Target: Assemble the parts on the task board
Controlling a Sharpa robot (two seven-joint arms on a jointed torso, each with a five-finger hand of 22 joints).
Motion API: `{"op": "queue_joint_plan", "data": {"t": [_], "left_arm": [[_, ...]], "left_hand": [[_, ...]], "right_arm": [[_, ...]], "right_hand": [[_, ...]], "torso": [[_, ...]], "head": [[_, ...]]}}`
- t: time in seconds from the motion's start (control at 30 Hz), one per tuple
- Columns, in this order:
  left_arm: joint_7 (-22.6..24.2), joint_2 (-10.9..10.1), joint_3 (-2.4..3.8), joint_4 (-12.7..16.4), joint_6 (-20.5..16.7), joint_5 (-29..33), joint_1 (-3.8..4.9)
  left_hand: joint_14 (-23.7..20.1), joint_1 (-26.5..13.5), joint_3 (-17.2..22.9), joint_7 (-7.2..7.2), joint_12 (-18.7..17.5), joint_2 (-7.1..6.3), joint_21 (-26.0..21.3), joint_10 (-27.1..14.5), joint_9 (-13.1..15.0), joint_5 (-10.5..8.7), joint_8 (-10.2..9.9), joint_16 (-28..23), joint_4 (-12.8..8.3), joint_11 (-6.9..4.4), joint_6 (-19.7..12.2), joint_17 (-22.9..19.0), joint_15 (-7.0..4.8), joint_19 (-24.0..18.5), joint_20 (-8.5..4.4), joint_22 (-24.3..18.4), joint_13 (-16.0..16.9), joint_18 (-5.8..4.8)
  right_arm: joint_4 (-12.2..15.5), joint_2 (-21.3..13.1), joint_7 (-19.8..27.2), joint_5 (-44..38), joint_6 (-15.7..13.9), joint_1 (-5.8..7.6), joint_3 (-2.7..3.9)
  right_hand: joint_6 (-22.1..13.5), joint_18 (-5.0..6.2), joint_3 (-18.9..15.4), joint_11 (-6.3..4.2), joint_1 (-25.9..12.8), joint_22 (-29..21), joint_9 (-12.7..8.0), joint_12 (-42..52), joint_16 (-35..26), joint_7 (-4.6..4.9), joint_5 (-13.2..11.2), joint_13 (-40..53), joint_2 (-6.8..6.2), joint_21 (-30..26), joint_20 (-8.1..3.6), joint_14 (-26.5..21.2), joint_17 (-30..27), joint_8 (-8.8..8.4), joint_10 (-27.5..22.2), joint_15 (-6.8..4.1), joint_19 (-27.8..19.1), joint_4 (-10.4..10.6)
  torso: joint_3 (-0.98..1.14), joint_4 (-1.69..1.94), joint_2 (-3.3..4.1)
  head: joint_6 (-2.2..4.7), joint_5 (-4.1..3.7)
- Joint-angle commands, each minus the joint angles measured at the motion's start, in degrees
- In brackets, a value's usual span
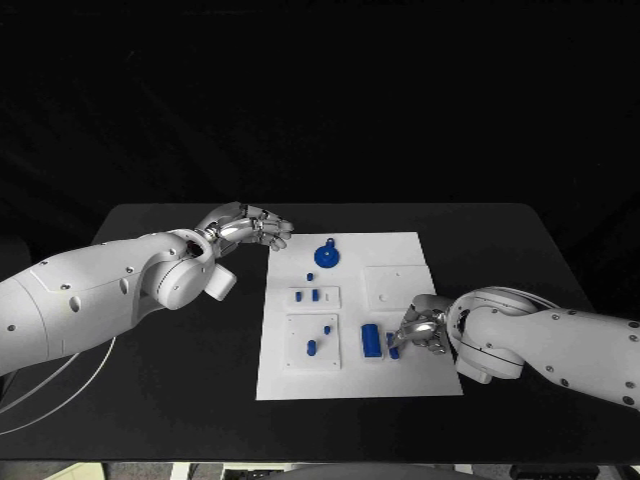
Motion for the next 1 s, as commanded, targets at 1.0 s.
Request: {"op": "queue_joint_plan", "data": {"t": [1.0], "left_arm": [[0.4, 0.0, 0.03, 0.0, 0.7, 0.3, 0.03]], "left_hand": [[0.3, -0.3, 0.1, -0.07, 0.2, 0.34, -0.3, 0.1, -0.1, 0.13, 0.2, -0.3, 0.1, 0.23, -0.3, 0.2, 0.05, 0.3, 0.01, 0.7, -0.1, 0.77]], "right_arm": [[1.1, -2.4, 3.2, -3.5, 8.2, -0.14, -0.03]], "right_hand": [[-0.9, 1.66, -6.0, 0.04, -1.3, -0.4, 0.3, 0.0, -0.3, 0.46, -0.1, -0.1, -5.21, -0.7, -0.85, -0.1, -0.2, -0.69, -1.2, -0.24, -0.3, 0.9]], "torso": [[0.04, -0.07, 0.00]], "head": [[0.19, -0.03]]}}
